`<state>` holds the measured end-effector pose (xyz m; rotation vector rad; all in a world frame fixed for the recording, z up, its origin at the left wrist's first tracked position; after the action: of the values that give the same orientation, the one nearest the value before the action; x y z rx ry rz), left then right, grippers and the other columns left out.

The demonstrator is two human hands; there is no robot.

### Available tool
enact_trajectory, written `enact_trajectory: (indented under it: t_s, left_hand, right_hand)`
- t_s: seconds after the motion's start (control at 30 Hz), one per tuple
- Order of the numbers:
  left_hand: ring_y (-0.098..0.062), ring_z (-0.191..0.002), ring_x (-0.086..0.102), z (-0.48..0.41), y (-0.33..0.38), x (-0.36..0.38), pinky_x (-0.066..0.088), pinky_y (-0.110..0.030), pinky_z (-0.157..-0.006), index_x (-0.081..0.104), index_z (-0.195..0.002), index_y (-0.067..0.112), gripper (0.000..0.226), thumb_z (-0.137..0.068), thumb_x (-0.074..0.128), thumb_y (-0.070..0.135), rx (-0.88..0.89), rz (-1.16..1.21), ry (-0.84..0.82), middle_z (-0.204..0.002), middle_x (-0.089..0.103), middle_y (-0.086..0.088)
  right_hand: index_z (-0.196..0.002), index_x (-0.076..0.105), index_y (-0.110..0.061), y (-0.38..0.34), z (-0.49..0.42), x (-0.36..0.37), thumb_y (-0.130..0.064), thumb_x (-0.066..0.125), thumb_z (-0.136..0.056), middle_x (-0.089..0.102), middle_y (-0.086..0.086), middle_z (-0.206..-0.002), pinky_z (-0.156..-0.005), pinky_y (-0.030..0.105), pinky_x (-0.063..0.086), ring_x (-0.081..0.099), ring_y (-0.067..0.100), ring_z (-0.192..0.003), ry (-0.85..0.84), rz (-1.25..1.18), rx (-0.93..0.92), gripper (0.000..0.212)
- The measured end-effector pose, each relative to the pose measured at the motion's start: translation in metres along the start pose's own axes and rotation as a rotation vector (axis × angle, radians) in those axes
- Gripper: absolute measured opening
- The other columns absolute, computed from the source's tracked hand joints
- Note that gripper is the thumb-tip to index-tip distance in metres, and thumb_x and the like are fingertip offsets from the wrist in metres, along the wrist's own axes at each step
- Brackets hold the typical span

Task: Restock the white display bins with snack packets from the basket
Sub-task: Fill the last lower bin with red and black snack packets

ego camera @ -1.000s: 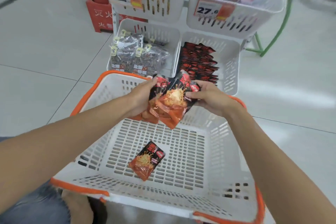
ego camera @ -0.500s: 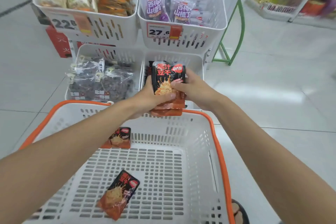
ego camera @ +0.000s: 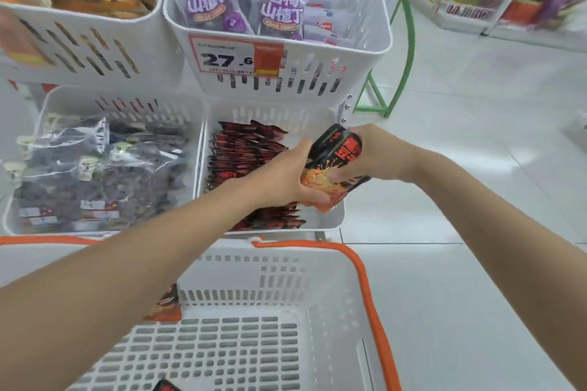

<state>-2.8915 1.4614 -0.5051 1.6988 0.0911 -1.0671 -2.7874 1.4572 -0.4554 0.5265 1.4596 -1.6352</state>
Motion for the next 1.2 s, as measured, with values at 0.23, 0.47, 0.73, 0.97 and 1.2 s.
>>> enact_trajectory:
  t_s: [0.23, 0.47, 0.73, 0.97, 1.2]
  left_hand:
    - [-0.026, -0.149, -0.02, 0.018, -0.079, 0.035, -0.008, -0.048, -0.121, -0.007, -0.154, 0.035, 0.091, -0.081, 0.019, 0.082, 0.097, -0.889, -0.119, -0.164, -0.013, -0.007]
    - [-0.029, -0.15, -0.012, 0.022, -0.082, 0.027, -0.002, -0.048, -0.122, 0.017, -0.155, 0.036, 0.08, -0.085, 0.012, 0.074, 0.201, -0.98, -0.064, -0.164, -0.003, -0.009]
    - [-0.03, -0.151, -0.006, 0.028, -0.083, 0.023, 0.0, -0.049, -0.122, 0.017, -0.156, 0.032, 0.077, -0.089, 0.015, 0.069, 0.2, -1.024, -0.005, -0.164, 0.001, -0.01]
    - [-0.031, -0.151, 0.005, 0.029, -0.083, 0.023, 0.005, -0.049, -0.122, 0.024, -0.154, 0.03, 0.076, -0.091, 0.011, 0.07, 0.2, -1.052, 0.024, -0.162, 0.013, -0.013]
    - [-0.032, -0.15, 0.012, 0.027, -0.086, 0.024, 0.013, -0.051, -0.121, 0.031, -0.153, 0.028, 0.079, -0.089, 0.009, 0.07, 0.208, -1.036, 0.014, -0.161, 0.021, -0.014]
  right_hand:
    - [-0.1, 0.065, -0.027, 0.036, -0.001, 0.041, -0.027, 0.078, -0.073, 0.068, -0.005, -0.086, -0.073, 0.035, 0.053, 0.062, 0.022, -0.081, 0.056, 0.253, 0.006, 0.03]
    - [-0.113, 0.058, -0.033, 0.012, 0.002, 0.052, -0.047, 0.064, -0.085, 0.065, -0.011, -0.107, -0.076, 0.034, 0.049, 0.058, 0.019, -0.091, 0.025, 0.634, -0.145, 0.032]
    - [-0.115, 0.057, -0.042, 0.013, 0.013, 0.061, -0.047, 0.059, -0.09, 0.058, -0.013, -0.105, -0.068, 0.029, 0.04, 0.049, 0.015, -0.082, 0.002, 0.666, -0.2, 0.026]
    - [-0.12, 0.053, -0.038, 0.019, -0.008, 0.094, -0.039, 0.058, -0.09, 0.055, -0.004, -0.107, -0.07, 0.032, 0.044, 0.057, 0.023, -0.092, -0.09, 0.819, -0.219, 0.03]
    - [-0.121, 0.06, -0.03, 0.031, -0.018, 0.096, -0.033, 0.07, -0.085, 0.053, -0.003, -0.105, -0.09, 0.035, 0.045, 0.054, 0.021, -0.1, -0.31, 0.448, -0.118, 0.038]
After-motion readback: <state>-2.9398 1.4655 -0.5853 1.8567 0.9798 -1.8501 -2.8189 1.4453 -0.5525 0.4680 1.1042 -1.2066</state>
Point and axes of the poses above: each hand's wrist, its own z-axis away from the middle knuckle, its own x-axis out of the palm, y = z × x, the point moved 10 cm from there along -z, towards the middle knuckle
